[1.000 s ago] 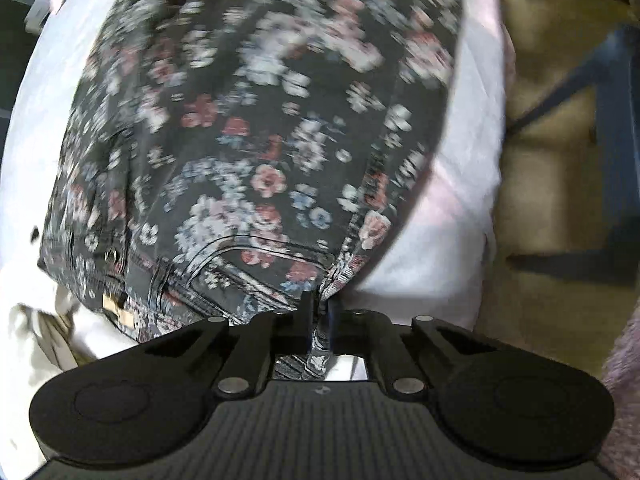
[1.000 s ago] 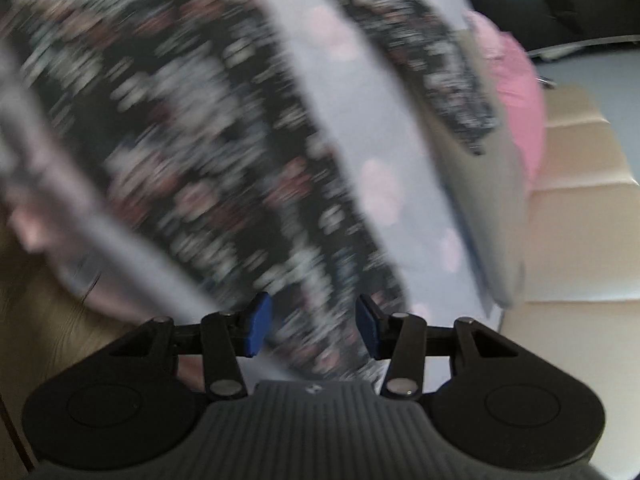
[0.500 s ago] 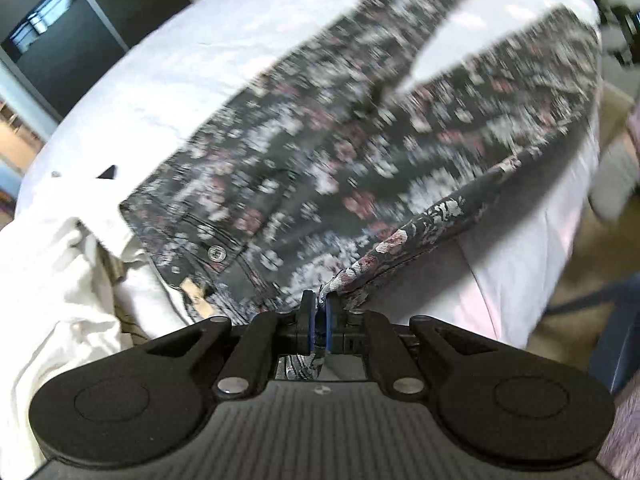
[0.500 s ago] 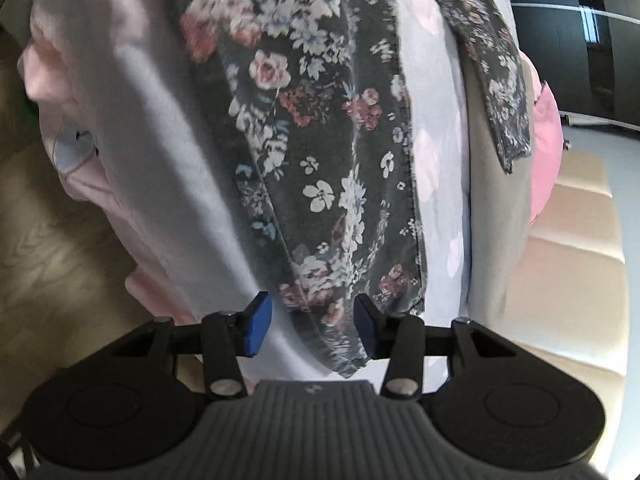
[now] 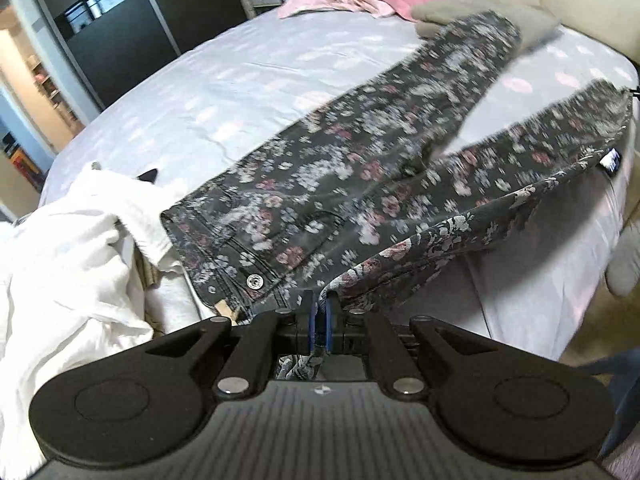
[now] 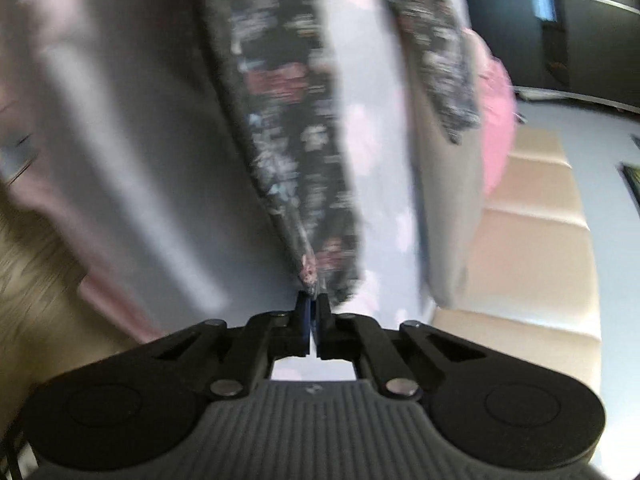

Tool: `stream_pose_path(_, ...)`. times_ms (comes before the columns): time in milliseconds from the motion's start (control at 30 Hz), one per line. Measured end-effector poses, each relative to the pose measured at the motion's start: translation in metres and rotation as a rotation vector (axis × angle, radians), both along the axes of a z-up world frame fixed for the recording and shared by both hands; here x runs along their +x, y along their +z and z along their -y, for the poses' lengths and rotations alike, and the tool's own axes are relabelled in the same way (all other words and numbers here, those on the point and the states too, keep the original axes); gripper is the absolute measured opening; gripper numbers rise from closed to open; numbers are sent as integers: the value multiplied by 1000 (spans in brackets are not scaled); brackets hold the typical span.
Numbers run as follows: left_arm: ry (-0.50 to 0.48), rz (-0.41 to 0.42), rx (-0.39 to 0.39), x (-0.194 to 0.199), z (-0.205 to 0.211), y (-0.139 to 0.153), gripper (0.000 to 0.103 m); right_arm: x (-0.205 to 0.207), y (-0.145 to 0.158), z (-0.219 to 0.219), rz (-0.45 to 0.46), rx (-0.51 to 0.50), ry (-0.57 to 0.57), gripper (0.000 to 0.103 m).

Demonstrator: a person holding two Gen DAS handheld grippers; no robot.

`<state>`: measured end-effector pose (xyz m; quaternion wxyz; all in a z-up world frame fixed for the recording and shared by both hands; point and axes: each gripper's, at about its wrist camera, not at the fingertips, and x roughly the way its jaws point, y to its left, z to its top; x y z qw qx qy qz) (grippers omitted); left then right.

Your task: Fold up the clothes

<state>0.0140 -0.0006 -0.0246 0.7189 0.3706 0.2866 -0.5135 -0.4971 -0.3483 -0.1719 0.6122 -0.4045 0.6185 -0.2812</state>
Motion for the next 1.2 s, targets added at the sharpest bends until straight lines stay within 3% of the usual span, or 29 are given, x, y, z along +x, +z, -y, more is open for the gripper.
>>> stream_pose_path(267, 77, -11, -54, 24, 7, 31, 3, 57, 76, 56, 353, -93, -195, 1)
stream_pose_path(400, 86, 36, -38, 40, 29, 41, 3, 95, 108, 86, 441, -104, -230, 1)
stream_pose_path(533, 117, 69, -13, 69, 60, 47, 3, 137, 128, 112, 461, -118, -219, 1)
stream_pose_path(833, 159, 110, 117, 139, 141, 14, 3, 243, 135, 181, 421, -113, -184, 1)
stream_pose_path(1000, 159, 110, 190, 171, 182, -23, 3, 296, 101, 212, 288, -86, -177, 1)
stream_pose_path(1200, 185, 103, 229, 193, 208, -72, 4, 316, 63, 228, 166, -71, -205, 2)
